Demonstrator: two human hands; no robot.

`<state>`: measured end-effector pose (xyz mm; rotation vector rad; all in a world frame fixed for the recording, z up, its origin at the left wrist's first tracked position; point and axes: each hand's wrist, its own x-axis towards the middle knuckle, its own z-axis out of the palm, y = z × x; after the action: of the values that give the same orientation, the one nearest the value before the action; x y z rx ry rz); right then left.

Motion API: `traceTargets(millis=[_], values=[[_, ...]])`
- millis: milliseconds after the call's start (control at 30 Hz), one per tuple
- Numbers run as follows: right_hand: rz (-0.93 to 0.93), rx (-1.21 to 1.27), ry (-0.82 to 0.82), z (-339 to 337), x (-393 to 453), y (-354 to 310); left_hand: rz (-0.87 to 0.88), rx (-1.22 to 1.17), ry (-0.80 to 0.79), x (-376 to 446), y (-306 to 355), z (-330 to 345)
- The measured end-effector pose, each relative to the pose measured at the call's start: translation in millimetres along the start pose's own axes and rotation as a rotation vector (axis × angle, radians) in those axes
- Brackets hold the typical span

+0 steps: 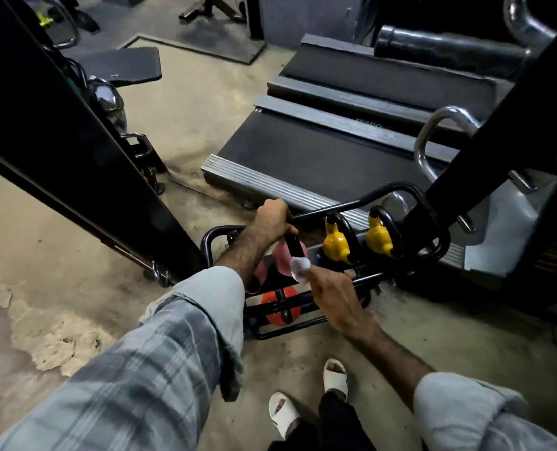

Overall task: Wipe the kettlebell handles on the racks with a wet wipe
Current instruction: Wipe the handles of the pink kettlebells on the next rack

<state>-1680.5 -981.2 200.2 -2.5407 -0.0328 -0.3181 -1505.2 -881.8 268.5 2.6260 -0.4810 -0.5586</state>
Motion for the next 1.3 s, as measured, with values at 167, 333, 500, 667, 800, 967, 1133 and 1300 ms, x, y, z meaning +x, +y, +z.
traceTargets(millis=[167, 333, 500, 667, 800, 967, 1133, 1300], values=[[0.547, 0.443, 0.074, 4.5, 25.9, 7.6, 0.003, 0.019, 0.022, -0.3, -0.3, 4.2], [0.700, 0.811, -0.398, 12.2, 56.2, 27.6, 0.015, 0.041, 0.052, -3.2, -2.8, 8.0], [0.651, 0.772, -0.567, 0.0, 66.2, 32.2, 0.016, 0.035, 0.073, -7.1, -4.5, 8.6], [0.657, 0.890, -0.342, -2.2, 40.5, 30.4, 0.003, 0.016, 0.076, -9.3, 1.1, 10.6], [0.710, 0.770, -0.192, 13.7, 33.6, 21.2, -0.007, -0.012, 0.099, -8.6, -0.8, 13.2], [0.767, 0.883, 0.041, 9.8, 21.1, -6.2, 0.002, -0.015, 0.102, -13.2, -3.3, 10.9], [0.212, 0.422, 0.223, 11.6, 15.7, -17.2, 0.028, -0.061, 0.086, -14.5, -7.4, 14.7], [-0.369, -0.141, -0.060, 2.8, 35.5, -5.5, -0.040, -0.090, 0.084, -13.6, -2.5, 8.3]])
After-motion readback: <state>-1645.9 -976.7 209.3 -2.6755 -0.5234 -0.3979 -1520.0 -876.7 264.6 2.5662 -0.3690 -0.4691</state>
